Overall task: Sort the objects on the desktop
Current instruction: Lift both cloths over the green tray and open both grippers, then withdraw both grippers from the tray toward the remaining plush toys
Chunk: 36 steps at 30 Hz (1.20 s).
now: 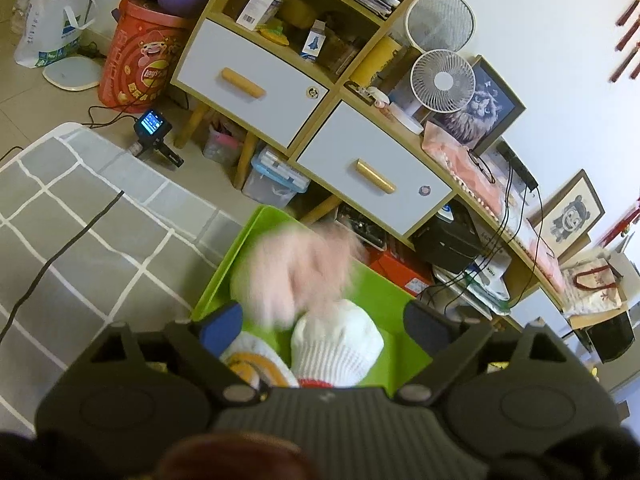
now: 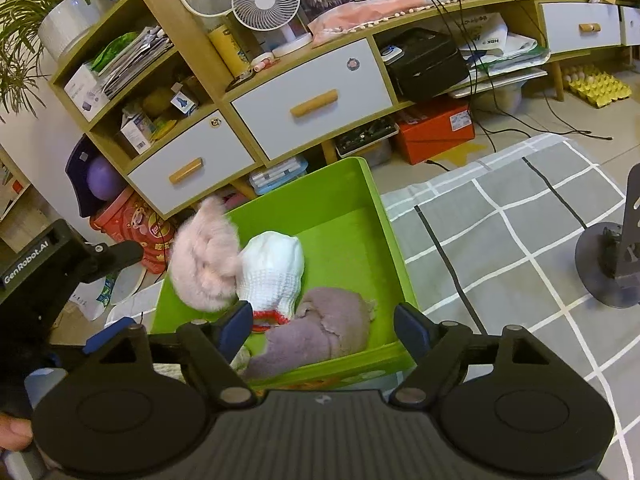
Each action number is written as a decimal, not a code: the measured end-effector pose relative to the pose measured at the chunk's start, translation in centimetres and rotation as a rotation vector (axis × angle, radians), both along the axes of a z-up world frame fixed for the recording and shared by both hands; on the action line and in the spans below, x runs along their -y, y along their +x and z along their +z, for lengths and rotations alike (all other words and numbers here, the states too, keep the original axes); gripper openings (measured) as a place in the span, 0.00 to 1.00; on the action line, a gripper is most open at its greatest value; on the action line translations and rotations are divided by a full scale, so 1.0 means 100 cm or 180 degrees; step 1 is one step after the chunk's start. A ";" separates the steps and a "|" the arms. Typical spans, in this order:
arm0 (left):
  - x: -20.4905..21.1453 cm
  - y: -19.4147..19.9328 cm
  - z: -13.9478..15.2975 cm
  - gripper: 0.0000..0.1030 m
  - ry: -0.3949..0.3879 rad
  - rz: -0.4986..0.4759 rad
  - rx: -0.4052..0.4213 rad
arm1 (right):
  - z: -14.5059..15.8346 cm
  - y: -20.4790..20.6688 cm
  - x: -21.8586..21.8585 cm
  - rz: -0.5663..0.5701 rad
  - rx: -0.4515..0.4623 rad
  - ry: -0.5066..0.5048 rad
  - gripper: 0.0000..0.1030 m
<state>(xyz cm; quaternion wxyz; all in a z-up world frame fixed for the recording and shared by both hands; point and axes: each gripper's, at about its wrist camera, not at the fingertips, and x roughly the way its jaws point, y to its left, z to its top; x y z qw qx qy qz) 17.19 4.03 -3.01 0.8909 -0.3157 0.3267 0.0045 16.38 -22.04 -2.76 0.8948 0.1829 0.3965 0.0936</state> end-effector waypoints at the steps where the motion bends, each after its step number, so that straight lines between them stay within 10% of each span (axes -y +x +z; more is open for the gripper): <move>1: 0.000 0.000 0.000 0.88 0.0002 -0.0005 -0.0009 | 0.000 0.000 0.000 0.0002 0.0000 0.0000 0.76; 36: -0.004 -0.062 0.021 0.99 0.0525 -0.0291 -0.0526 | 0.035 -0.044 0.009 0.0317 -0.0286 -0.0183 0.82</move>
